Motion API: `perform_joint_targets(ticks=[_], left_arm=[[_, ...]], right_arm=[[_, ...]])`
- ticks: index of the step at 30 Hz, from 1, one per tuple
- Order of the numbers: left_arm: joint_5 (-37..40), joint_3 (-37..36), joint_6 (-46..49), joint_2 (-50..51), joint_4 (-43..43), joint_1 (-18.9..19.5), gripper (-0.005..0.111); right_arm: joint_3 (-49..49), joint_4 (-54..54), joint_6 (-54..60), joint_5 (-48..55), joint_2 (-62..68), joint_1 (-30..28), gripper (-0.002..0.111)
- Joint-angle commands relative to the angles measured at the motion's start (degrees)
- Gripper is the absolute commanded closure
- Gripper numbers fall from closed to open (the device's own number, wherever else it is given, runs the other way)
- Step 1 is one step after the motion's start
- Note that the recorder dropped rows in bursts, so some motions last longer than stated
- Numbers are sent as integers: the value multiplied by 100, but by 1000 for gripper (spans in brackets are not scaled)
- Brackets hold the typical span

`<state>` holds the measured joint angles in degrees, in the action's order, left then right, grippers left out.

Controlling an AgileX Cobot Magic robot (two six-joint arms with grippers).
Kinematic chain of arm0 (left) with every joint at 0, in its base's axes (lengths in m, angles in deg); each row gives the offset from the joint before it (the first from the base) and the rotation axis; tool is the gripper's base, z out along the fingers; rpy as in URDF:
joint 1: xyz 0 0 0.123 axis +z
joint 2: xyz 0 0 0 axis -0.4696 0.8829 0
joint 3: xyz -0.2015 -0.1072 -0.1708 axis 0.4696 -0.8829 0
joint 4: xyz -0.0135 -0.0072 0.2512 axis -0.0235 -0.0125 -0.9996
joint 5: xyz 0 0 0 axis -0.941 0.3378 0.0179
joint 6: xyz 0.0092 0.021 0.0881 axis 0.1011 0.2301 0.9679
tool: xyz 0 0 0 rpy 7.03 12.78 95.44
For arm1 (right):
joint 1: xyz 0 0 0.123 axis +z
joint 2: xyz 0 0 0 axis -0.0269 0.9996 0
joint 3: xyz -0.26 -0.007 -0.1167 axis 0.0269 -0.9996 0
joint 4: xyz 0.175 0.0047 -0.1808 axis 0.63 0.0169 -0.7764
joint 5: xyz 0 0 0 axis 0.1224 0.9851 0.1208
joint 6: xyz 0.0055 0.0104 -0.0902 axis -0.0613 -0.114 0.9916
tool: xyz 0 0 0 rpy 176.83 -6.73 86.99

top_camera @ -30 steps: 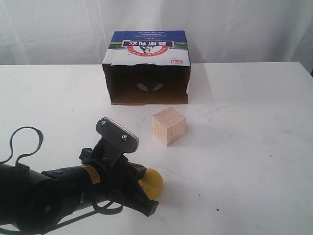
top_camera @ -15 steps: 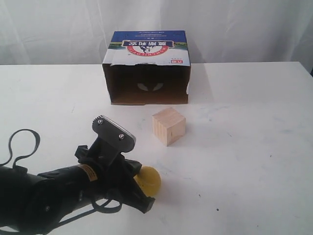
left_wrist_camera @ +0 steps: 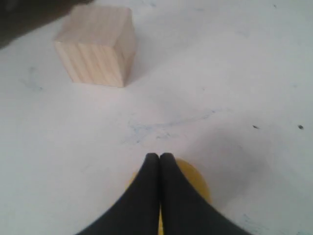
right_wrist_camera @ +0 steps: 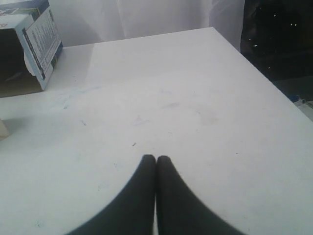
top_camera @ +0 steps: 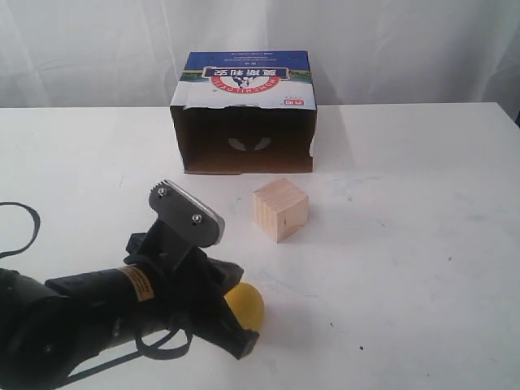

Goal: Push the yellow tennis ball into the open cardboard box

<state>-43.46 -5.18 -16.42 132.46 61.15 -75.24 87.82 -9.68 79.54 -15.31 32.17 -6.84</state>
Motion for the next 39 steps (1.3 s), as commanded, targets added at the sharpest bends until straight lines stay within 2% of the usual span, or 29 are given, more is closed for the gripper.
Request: perform_joint_targets(ticks=[1, 5, 9, 14, 19, 21, 24, 26, 30, 33, 35, 36, 37, 39], left_arm=[[232, -37, -1211, -80, -1419, -5, 107], [64, -37, -1430, 69, -1938, -5, 107], [131, -37, -1430, 413, -1948, -5, 107], [-182, -37, -1385, 915, -1948, -5, 107], [-117, -37, -1340, 953, -1824, -5, 107], [-128, -37, -1000, 953, -1276, -5, 107], [-117, -37, 61, 941, -248, -5, 107], [-117, -37, 638, 941, 124, -5, 107], [-191, -37, 1218, 941, 681, -5, 107], [-910, -37, 2178, 783, 2066, -5, 107], [-1253, -37, 2724, 204, 2613, -5, 107], [-1209, -37, 2714, -41, 2590, -5, 107], [-966, -37, 2327, -356, 2245, -5, 107], [-937, -41, 1608, -247, 1366, -5, 107]], right_arm=[[6, 7, 12, -50, -22, 18, 108], [6, 7, 12, -50, -22, 18, 108], [6, 7, 12, -50, -22, 18, 108], [6, 7, 12, -50, -22, 18, 108], [6, 7, 12, -50, -22, 18, 108], [6, 7, 12, -50, -22, 18, 108], [6, 7, 12, -50, -22, 18, 108], [6, 7, 12, -50, -22, 18, 108], [6, 7, 12, -50, -22, 18, 108], [6, 7, 12, -50, -22, 18, 108], [6, 7, 12, -50, -22, 18, 108], [6, 7, 12, -50, -22, 18, 108], [6, 7, 12, -50, -22, 18, 108], [6, 7, 12, -50, -22, 18, 108]])
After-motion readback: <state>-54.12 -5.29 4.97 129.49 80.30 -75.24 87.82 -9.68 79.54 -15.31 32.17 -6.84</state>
